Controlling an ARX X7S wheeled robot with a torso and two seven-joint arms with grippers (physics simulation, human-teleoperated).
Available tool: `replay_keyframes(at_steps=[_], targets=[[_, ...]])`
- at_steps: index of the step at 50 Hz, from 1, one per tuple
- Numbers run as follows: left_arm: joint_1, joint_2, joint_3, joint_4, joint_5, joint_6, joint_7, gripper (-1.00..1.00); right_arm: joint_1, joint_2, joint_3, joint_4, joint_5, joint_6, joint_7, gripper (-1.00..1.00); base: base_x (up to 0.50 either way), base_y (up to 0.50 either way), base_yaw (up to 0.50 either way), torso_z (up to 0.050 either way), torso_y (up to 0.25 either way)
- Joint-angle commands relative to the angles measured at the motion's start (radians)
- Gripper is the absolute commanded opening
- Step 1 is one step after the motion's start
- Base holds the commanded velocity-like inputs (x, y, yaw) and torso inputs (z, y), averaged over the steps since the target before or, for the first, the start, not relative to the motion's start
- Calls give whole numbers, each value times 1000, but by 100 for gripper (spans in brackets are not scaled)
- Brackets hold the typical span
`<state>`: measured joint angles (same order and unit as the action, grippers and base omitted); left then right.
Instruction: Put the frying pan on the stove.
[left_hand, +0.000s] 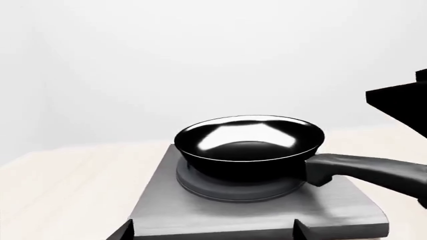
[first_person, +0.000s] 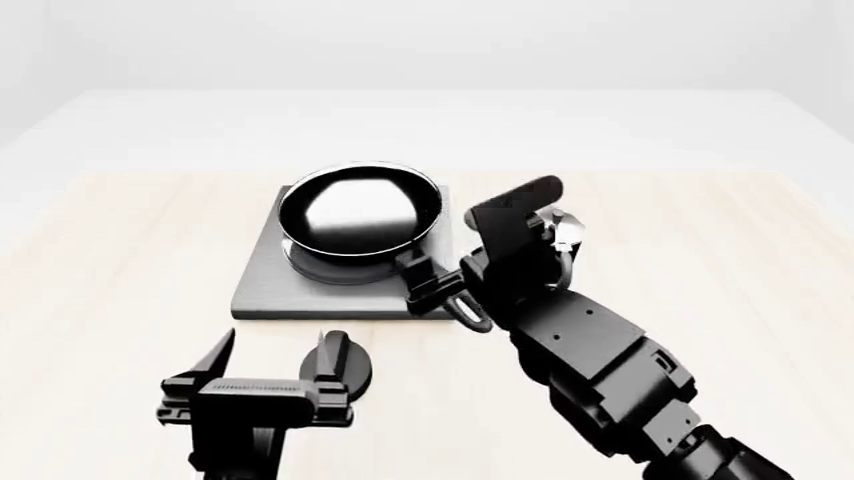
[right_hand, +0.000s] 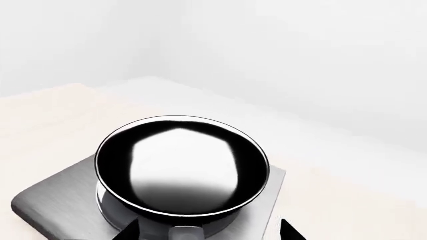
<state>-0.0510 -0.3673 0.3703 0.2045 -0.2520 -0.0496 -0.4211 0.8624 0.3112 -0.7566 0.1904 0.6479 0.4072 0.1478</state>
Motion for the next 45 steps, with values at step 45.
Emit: replay_keyframes(at_steps=[45], targets=[[4,-79,-50,254,-28,-105,-64,100,-364,307,133,-571,-175,-234,377,100,0,0,0,0,0]])
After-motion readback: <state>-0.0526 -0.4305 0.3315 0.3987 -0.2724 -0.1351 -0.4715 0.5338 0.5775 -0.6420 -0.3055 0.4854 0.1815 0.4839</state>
